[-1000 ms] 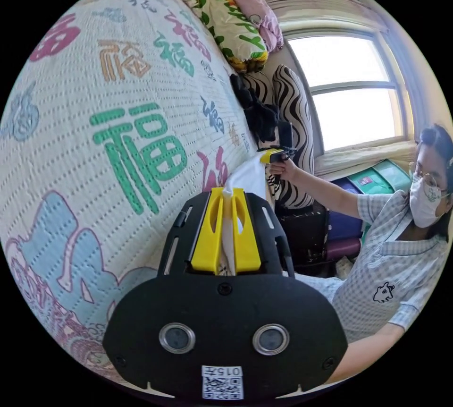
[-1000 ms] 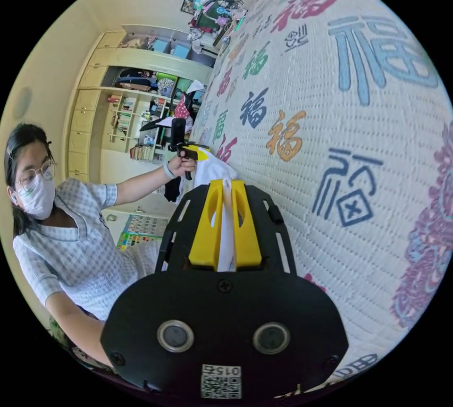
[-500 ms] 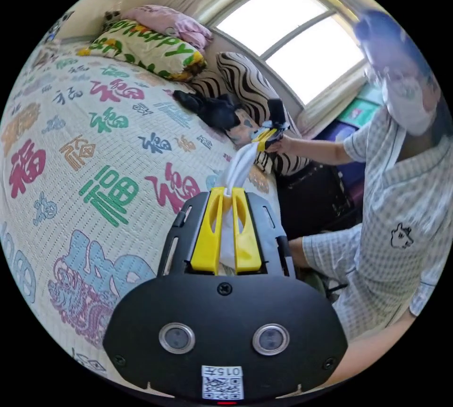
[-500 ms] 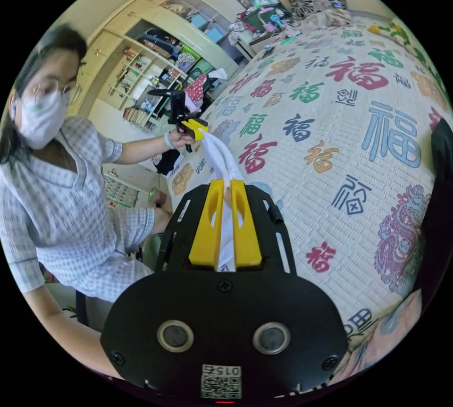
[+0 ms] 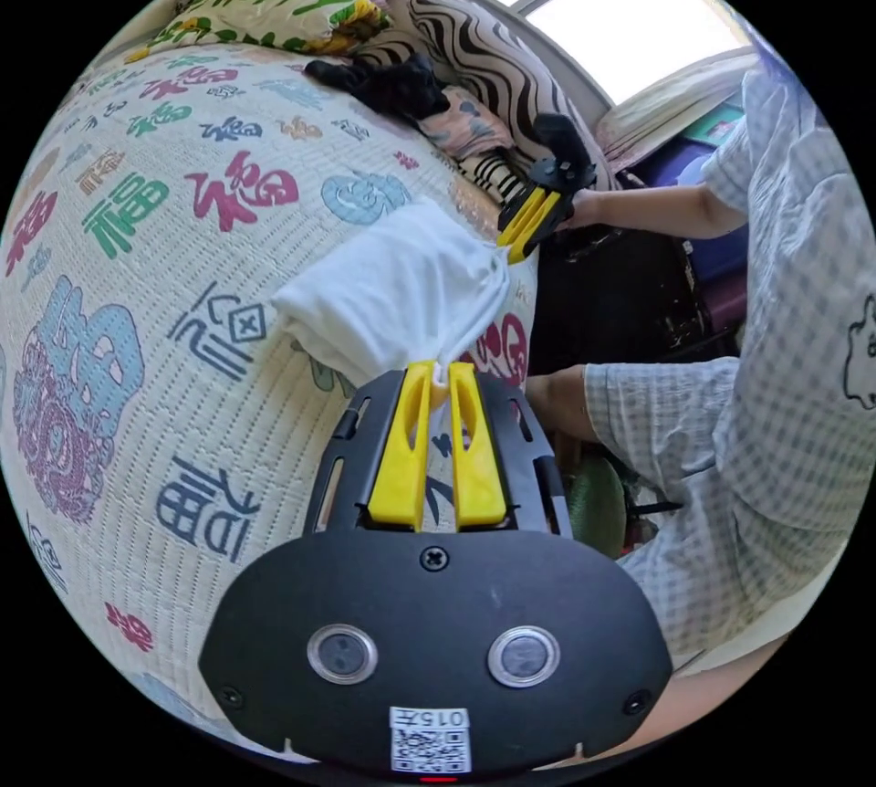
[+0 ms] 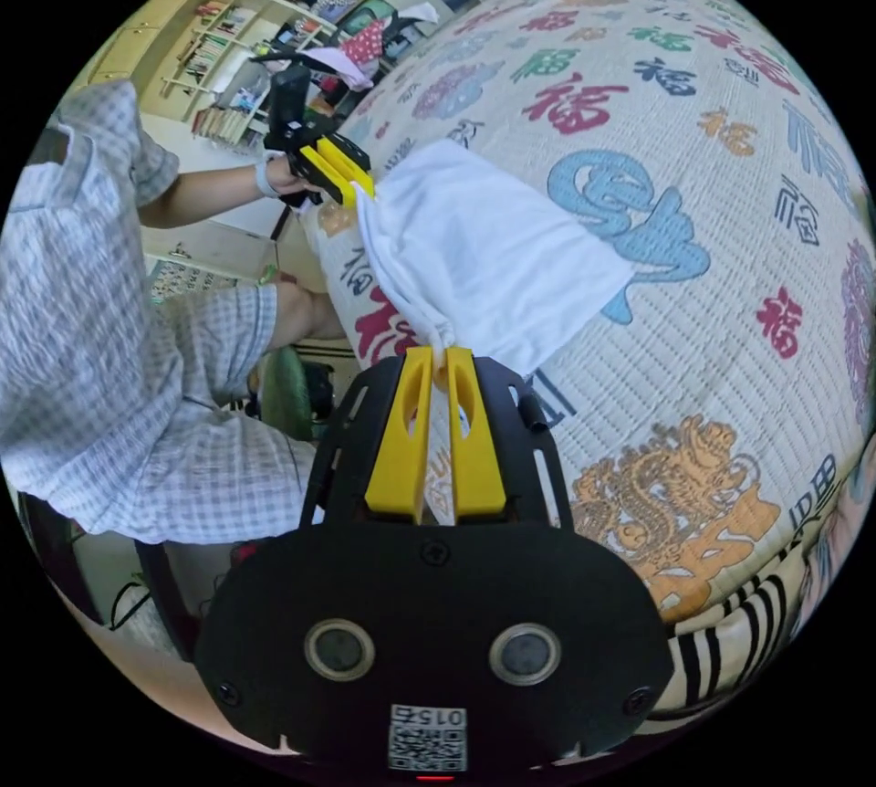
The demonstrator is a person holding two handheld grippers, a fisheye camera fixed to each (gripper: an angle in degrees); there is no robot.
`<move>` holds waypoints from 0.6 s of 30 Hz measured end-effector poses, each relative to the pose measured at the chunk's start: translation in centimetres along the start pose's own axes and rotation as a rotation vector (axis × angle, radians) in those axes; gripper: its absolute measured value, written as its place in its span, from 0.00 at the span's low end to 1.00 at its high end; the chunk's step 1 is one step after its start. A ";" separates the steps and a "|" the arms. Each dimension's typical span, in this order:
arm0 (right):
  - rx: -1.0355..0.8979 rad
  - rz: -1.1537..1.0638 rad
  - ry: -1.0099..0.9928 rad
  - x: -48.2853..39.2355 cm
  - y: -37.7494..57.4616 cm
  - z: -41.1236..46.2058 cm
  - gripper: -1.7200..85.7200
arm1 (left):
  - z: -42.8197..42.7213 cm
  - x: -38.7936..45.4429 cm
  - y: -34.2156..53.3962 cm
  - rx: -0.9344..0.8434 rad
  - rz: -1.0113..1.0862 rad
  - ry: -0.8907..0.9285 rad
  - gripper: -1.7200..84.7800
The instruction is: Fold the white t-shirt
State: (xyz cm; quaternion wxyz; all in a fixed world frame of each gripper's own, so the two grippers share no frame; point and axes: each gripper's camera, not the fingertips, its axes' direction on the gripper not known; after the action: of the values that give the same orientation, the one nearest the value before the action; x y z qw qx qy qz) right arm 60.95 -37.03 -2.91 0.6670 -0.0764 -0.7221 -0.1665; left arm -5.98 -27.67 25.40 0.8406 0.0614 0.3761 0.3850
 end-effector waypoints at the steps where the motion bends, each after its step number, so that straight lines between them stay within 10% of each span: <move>1: -0.027 0.022 0.017 0.2 0.1 1.1 0.07 | 0.6 0.5 0.2 -0.017 -0.012 -0.015 0.07; 18: 0.189 0.183 -0.137 2.1 -1.7 5.1 0.02 | -1.8 3.2 -0.1 0.087 -0.190 0.097 0.10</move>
State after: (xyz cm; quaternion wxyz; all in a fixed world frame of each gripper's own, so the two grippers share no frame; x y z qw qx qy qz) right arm 55.41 -37.08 -1.39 0.6328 -0.0900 -0.7684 -0.0306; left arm -5.81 -25.87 22.22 0.8506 0.0433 0.4369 0.2895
